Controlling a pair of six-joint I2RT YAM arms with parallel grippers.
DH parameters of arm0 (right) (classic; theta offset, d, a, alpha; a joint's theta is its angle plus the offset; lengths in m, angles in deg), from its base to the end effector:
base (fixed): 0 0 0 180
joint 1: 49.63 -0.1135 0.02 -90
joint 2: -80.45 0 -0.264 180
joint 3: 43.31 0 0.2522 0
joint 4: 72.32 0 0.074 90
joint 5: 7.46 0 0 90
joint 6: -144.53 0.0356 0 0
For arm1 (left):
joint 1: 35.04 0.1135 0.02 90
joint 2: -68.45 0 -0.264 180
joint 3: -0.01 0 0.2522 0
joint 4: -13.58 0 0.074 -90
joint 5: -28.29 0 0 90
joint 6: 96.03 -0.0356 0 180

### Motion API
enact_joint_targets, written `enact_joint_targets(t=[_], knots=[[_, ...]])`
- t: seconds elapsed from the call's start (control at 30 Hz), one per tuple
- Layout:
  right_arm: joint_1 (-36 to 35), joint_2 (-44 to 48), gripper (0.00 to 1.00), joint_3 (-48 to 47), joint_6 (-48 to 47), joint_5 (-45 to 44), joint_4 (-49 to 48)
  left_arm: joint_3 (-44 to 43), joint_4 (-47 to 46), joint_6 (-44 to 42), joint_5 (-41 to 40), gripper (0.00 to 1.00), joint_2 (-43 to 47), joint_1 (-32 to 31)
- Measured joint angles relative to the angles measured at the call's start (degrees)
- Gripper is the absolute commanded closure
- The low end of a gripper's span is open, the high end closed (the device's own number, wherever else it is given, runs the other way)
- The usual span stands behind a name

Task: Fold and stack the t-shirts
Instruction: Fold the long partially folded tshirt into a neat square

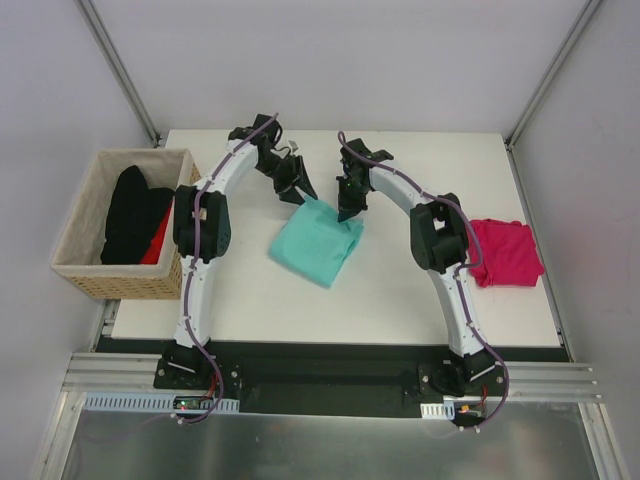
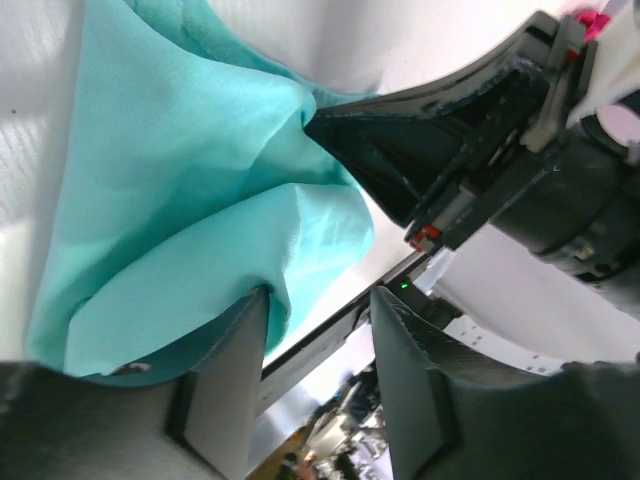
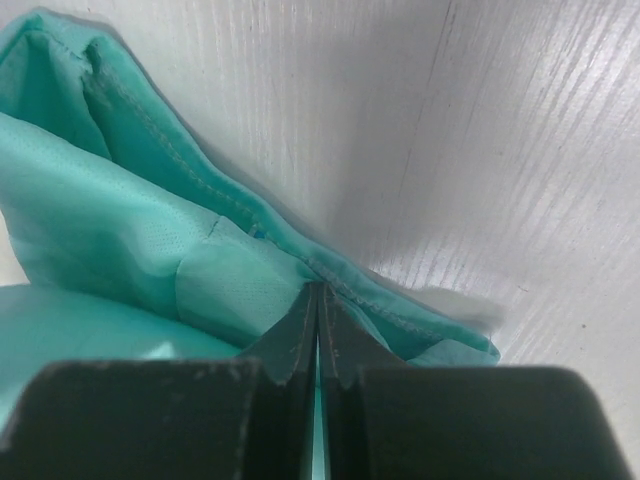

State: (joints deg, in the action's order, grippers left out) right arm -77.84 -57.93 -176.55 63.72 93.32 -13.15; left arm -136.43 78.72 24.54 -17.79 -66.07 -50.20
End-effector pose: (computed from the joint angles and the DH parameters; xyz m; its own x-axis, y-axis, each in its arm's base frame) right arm 0.4514 0.2497 0.1681 -0.8695 -0.2884 -0.4010 -0.4021 0.8848 0.2356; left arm 0.4781 -0.1551 0.2212 -0.9911 -0.1110 -0.0730 -0.0163 0.6470 -0.7623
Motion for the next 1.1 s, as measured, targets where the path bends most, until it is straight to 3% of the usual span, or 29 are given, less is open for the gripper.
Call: enact_joint_targets(t=[0.5, 0.9, 1.07, 1.1], knots=[[0.5, 0.0, 0.99, -4.1, -2.3, -2.9, 3.5, 0.0, 0.3, 0.0, 0.3, 0.51, -0.9, 2.4], [2.6, 7.0, 0.73, -4.0, -4.5, -8.2, 5.6, 0.0, 0.3, -0.1, -1.7, 0.51, 5.4, 5.2], [0.4, 13.6, 0.71, -2.0, -4.3, -8.7, 5.3, 1.3, 0.2, -0.2, -2.5, 0.51, 9.8, 5.1], [-0.1, 14.3, 0.76, -1.7, -4.3, -8.6, 5.3, 2.1, 0.2, -0.3, -2.6, 0.51, 10.9, 5.1]])
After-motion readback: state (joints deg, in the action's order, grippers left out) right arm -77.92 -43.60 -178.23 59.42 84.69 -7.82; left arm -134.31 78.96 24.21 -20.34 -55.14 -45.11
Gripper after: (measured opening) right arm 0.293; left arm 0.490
